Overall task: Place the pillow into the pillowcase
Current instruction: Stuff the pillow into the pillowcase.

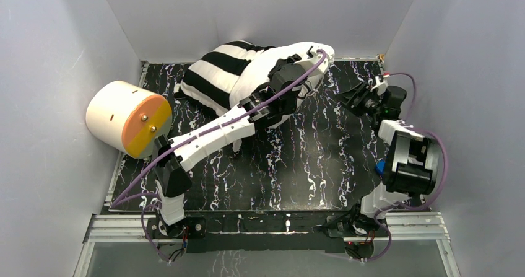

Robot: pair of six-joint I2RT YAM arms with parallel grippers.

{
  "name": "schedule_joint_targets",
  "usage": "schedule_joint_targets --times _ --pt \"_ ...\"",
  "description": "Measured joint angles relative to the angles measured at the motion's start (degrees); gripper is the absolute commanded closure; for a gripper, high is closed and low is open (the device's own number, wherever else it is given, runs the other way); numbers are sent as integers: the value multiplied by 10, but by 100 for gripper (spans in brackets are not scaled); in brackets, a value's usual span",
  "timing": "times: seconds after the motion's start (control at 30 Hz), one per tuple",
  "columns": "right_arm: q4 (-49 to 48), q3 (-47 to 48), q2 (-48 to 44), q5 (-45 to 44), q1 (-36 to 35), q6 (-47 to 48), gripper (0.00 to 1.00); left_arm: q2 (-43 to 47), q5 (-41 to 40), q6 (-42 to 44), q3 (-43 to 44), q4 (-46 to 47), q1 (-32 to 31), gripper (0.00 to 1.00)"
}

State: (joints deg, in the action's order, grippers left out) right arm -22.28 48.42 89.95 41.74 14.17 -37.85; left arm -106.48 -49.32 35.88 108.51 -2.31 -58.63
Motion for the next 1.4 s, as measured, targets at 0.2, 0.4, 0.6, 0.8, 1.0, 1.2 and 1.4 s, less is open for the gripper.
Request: schedule_joint_targets --times 0.2,0.4,0.6,0.8,1.0,1.2,1.4 --pt "-158 7 121 28 -73 -64 21 0 1 1 7 -8 0 100" --pt "-278 90 252 15 -150 -141 21 1 5 -1 29 -18 0 100" --pt "-402 215 382 -15 -191 -220 20 3 7 -1 47 -32 1 100" --pt "-455 351 494 -24 -193 -279 17 10 17 -1 48 -47 1 100" --pt "-482 470 568 -18 -206 -316 33 12 20 7 48 -46 1 100" --pt "-527 485 575 -2 -227 -335 100 12 18 16 48 -42 1 100" --pt "-525 224 424 47 -188 -343 100 9 12 14 45 -31 6 100"
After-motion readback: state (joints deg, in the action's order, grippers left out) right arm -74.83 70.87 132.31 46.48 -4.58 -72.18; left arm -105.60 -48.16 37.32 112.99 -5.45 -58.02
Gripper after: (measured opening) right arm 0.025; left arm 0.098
